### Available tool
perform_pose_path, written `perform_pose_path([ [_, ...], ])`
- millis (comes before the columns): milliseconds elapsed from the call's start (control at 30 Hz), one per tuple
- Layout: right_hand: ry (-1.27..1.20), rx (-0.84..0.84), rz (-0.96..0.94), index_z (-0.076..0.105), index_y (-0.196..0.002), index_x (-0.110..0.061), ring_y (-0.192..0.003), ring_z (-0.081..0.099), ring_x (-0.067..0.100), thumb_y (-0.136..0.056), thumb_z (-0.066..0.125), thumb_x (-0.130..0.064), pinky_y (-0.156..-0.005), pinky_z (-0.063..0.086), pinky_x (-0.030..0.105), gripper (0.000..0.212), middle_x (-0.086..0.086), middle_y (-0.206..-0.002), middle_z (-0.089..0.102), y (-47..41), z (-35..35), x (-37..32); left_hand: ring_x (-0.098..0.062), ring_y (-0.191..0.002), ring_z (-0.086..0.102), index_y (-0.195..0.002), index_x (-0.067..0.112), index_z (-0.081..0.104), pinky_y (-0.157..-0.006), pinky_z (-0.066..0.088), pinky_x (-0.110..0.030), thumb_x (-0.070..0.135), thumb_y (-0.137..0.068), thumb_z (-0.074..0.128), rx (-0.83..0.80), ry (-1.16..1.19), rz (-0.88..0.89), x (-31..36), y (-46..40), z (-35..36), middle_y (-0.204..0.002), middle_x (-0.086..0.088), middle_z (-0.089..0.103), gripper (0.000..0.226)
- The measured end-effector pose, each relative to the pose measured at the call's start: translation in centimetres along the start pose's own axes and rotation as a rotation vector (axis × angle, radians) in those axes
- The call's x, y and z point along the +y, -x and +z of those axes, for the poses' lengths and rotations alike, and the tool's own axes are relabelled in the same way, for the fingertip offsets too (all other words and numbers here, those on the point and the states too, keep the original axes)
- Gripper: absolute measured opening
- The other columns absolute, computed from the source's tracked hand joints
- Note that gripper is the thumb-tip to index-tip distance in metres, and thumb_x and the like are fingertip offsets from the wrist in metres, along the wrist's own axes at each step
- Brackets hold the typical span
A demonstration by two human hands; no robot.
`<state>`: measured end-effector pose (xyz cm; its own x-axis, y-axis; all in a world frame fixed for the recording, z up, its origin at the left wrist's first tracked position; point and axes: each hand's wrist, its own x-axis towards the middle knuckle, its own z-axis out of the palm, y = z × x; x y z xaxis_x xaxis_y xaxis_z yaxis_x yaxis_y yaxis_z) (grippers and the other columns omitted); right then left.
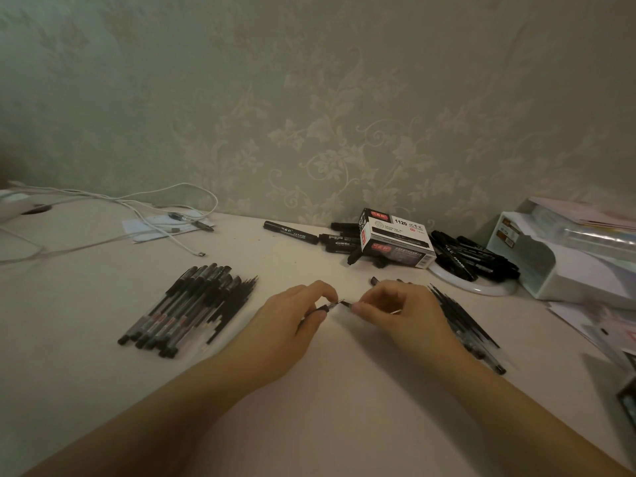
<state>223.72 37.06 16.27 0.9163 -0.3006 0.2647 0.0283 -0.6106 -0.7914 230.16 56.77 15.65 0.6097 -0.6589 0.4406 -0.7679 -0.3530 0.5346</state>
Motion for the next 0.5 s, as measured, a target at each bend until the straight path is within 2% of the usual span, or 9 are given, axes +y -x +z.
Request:
perform_pose_path([
  [100, 0.29, -0.095, -0.067, 0.073, -0.085, -0.031, -0.079, 0.058, -0.002, -0.082, 0.076, -0.04, -0.063, 0.045, 0.011, 0.01, -0.016, -0.078, 0.067, 0.2, -0.13, -0.02, 0.006, -0.071, 0.047, -0.116, 0.031, 0.055, -0.06, 0.033, -0.011, 0.017, -0.097, 0.048, -0.002, 0.005, -0.015, 0.06, 0.0, 0.01, -0.079, 0.012, 0.051, 0.023],
  [200, 0.432, -0.122, -0.129, 0.07, -0.087, -0.035, -0.074, 0.054, -0.001, -0.086, 0.071, -0.043, -0.06, 0.036, 0.012, 0.009, -0.018, -0.08, 0.062, 0.45, 0.26, 0.17, 0.007, -0.071, 0.048, -0.116, 0.032, 0.055, -0.061, 0.035, -0.011, 0.018, -0.098, 0.048, -0.01, 0.012, -0.029, 0.12, 0.04, 0.02, -0.08, 0.011, 0.052, 0.024],
  [300, 0.439, -0.128, -0.14, 0.067, -0.089, -0.038, -0.074, 0.053, -0.002, -0.087, 0.069, -0.044, -0.06, 0.034, 0.011, 0.006, -0.017, -0.081, 0.06, 0.46, 0.53, 0.19, 0.006, -0.066, 0.048, -0.115, 0.033, 0.055, -0.059, 0.036, -0.01, 0.018, -0.098, 0.048, -0.018, 0.035, -0.048, 0.12, 0.05, 0.1, -0.08, 0.01, 0.054, 0.024],
  [400, 0.432, -0.099, -0.134, 0.066, -0.096, -0.04, -0.078, 0.053, -0.004, -0.086, 0.068, -0.047, -0.059, 0.035, 0.01, 0.013, -0.019, -0.084, 0.06, 0.56, 0.63, 0.08, 0.002, -0.059, 0.049, -0.113, 0.037, 0.055, -0.054, 0.036, -0.01, 0.02, -0.098, 0.048, -0.012, 0.111, -0.097, 0.08, -0.06, 0.2, -0.078, 0.009, 0.055, 0.024],
  [500, 0.201, 0.039, -0.079, 0.069, -0.094, -0.037, -0.081, 0.057, -0.008, -0.087, 0.069, -0.041, -0.061, 0.042, 0.009, 0.007, -0.02, -0.086, 0.066, 0.53, 0.78, -0.53, -0.001, -0.054, 0.05, -0.109, 0.043, 0.055, -0.05, 0.036, -0.009, 0.021, -0.097, 0.049, 0.028, 0.215, -0.149, 0.16, -0.23, 0.21, -0.078, 0.009, 0.056, 0.025],
])
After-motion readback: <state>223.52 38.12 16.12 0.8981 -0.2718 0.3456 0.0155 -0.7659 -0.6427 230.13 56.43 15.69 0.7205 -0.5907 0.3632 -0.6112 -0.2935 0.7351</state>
